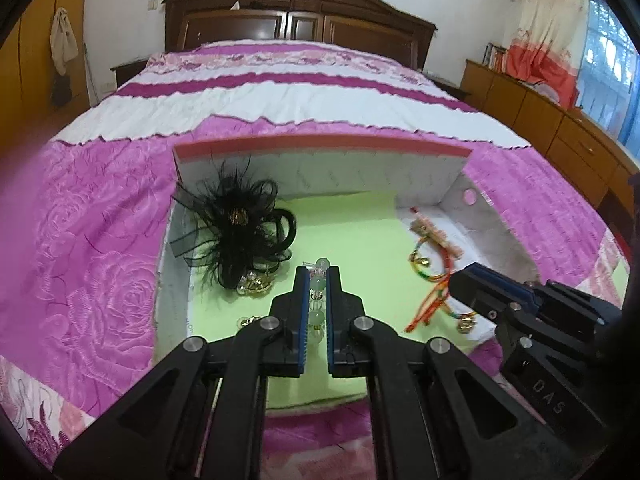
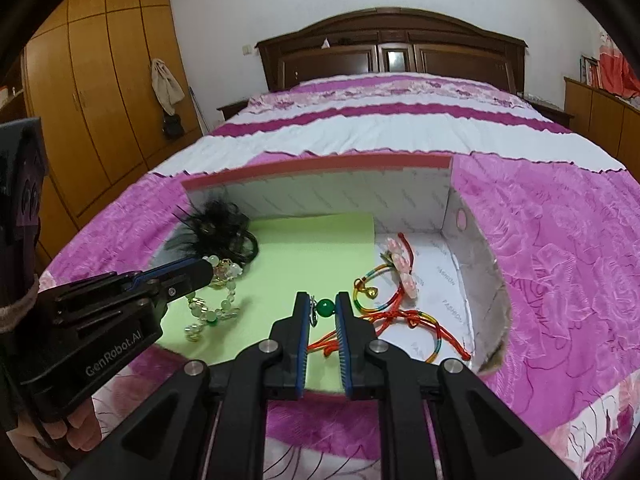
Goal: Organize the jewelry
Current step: 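Carry both items into the pink box and open both tools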
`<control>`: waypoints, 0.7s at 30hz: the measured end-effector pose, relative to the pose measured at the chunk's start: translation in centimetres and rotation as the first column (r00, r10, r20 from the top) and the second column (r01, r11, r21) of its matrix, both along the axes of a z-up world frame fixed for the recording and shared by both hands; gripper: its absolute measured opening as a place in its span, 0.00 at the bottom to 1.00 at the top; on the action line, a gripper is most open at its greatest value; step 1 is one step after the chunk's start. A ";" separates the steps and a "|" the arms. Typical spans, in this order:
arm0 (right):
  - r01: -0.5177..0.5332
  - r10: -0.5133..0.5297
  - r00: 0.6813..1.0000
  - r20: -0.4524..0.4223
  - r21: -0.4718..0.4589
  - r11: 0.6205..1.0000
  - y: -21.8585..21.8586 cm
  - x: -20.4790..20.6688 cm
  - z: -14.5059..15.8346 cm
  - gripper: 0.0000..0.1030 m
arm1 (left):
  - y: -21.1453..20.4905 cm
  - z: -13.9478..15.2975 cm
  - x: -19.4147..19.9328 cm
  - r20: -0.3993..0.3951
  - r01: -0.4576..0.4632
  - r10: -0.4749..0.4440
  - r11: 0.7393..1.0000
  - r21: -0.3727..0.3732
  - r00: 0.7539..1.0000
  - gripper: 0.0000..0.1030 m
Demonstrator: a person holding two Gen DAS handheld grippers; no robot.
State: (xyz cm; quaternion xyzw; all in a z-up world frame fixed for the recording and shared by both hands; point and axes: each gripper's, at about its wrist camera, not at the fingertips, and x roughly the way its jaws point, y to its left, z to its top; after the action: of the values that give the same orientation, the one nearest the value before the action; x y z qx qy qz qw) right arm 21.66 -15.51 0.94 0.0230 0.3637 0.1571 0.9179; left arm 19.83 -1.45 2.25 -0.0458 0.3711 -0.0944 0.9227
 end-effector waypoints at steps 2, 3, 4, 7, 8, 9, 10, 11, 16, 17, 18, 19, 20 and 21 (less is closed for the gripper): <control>0.004 -0.004 1.000 -0.011 -0.008 1.000 0.0 0.4 -0.5 0.14 | 0.1 -0.6 0.4 -0.013 -0.004 0.004 1.000 0.005 1.000 0.00; 0.005 -0.005 1.000 -0.018 -0.012 1.000 0.0 0.6 -0.8 0.14 | 0.1 -0.9 0.5 -0.019 -0.006 0.007 1.000 0.012 1.000 0.00; 0.005 -0.005 1.000 -0.017 -0.018 1.000 0.0 0.8 -1.0 0.14 | 0.1 -1.1 0.6 -0.022 -0.007 0.007 1.000 0.016 1.000 0.00; 0.000 0.000 1.000 -0.012 -0.032 0.999 0.2 1.1 -1.1 0.14 | 0.0 -1.6 0.9 -0.036 -0.008 0.008 1.000 0.015 0.999 0.00; 0.000 0.000 1.000 -0.014 -0.030 1.000 0.2 1.1 -1.1 0.14 | 0.1 -1.7 0.9 -0.038 -0.010 0.011 1.000 0.013 0.999 0.00; 0.001 -0.001 1.000 -0.015 -0.023 1.000 0.2 1.1 -1.1 0.14 | 0.0 -1.7 0.9 -0.041 -0.010 0.011 1.000 0.012 0.999 0.00; 0.002 -0.002 1.000 -0.015 -0.015 1.000 0.1 1.1 -1.1 0.15 | 0.0 -1.7 0.9 -0.043 -0.007 0.007 1.000 0.011 0.999 0.01; 0.003 -0.003 1.000 -0.014 -0.009 1.000 0.0 1.0 -1.0 0.15 | 0.0 -1.6 0.9 -0.041 -0.005 0.006 1.000 0.011 0.999 0.01; 0.003 -0.003 1.000 0.013 0.016 1.000 -0.5 0.0 0.0 0.23 | 0.1 -0.7 0.1 -0.015 -0.007 0.007 1.000 0.015 1.000 0.15; 0.004 -0.005 1.000 0.022 0.020 1.000 -0.5 -0.3 0.3 0.25 | 0.1 -0.4 -0.2 -0.009 -0.011 0.011 1.000 0.011 1.000 0.16; 0.008 -0.008 0.999 0.031 0.023 1.000 -0.7 -0.6 0.6 0.27 | 0.2 -0.1 -0.5 -0.004 -0.016 0.016 1.000 0.006 1.000 0.17; 0.012 -0.013 0.999 0.039 0.025 1.000 -0.8 -1.0 1.0 0.29 | 0.3 0.1 -0.7 -0.001 -0.019 0.019 1.000 0.002 1.000 0.18; 0.015 -0.016 0.999 0.045 0.028 1.000 -0.8 -1.2 1.2 0.33 | 0.4 0.3 -1.0 0.002 -0.024 0.024 1.000 -0.004 1.000 0.19; 0.017 -0.018 0.998 0.053 0.035 0.999 -1.0 -1.6 1.6 0.36 | 0.5 0.6 -1.5 0.004 -0.028 0.028 1.000 -0.010 1.000 0.20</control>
State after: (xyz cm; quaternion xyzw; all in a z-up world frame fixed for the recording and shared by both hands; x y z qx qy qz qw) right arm 20.08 -16.49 2.50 0.0376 0.3360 0.1558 0.9281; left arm 18.34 -1.00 2.83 -0.0553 0.3678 -0.0833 0.9245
